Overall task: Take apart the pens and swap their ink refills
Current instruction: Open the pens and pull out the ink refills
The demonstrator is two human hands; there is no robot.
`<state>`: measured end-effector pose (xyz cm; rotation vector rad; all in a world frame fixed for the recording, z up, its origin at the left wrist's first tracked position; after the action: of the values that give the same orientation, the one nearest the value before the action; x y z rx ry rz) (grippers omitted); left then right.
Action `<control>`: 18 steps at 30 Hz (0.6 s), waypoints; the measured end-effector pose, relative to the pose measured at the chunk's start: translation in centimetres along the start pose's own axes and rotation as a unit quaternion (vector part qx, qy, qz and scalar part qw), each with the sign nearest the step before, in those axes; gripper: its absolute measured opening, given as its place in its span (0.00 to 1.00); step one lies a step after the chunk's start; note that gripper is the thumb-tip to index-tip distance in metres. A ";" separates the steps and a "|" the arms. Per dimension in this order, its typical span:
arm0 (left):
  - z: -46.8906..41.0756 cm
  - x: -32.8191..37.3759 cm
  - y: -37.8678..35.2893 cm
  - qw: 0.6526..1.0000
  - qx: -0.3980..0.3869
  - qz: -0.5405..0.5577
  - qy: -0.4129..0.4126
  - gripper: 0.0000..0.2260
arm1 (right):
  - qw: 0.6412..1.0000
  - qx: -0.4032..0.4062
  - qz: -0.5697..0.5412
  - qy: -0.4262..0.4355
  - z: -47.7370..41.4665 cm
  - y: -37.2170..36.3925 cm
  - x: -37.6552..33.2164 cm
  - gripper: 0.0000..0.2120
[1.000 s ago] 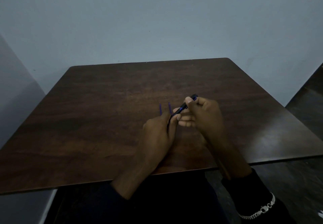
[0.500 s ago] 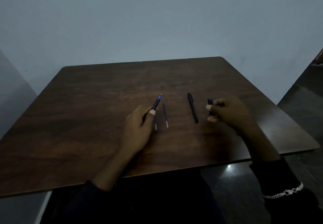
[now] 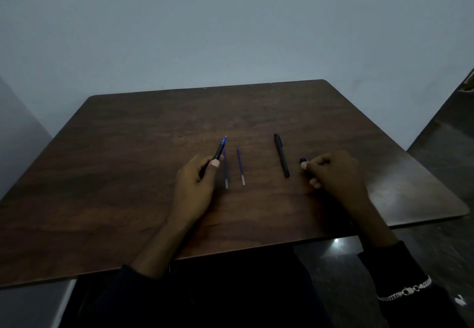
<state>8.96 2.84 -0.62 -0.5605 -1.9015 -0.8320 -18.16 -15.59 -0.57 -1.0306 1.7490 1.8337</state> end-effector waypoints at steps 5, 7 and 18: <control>-0.2 -0.8 -0.1 1.000 -0.002 0.024 0.017 0.10 | 0.999 -0.003 -0.026 -0.024 -0.2 0.2 0.9 0.14; -0.2 -0.9 -0.1 0.999 -0.002 0.028 0.019 0.10 | 0.999 -0.004 -0.035 -0.037 -0.4 0.2 1.5 0.14; -0.3 -2.1 0.4 0.997 0.008 0.053 0.051 0.11 | 0.996 0.070 -0.002 0.052 0.3 1.8 -2.6 0.17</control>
<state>10.28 2.83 -2.28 -0.5924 -1.7697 -0.7618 -17.87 -15.07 2.51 -1.0898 1.9053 1.6550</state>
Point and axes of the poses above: each hand's wrist, its own z-axis away from the middle knuckle, its own y-axis out of the back of the hand, x = y × z, the point moved 10 cm from there along -z, towards the middle knuckle, and after that the axes turned 2 degrees about z, right-handed, at the moved point
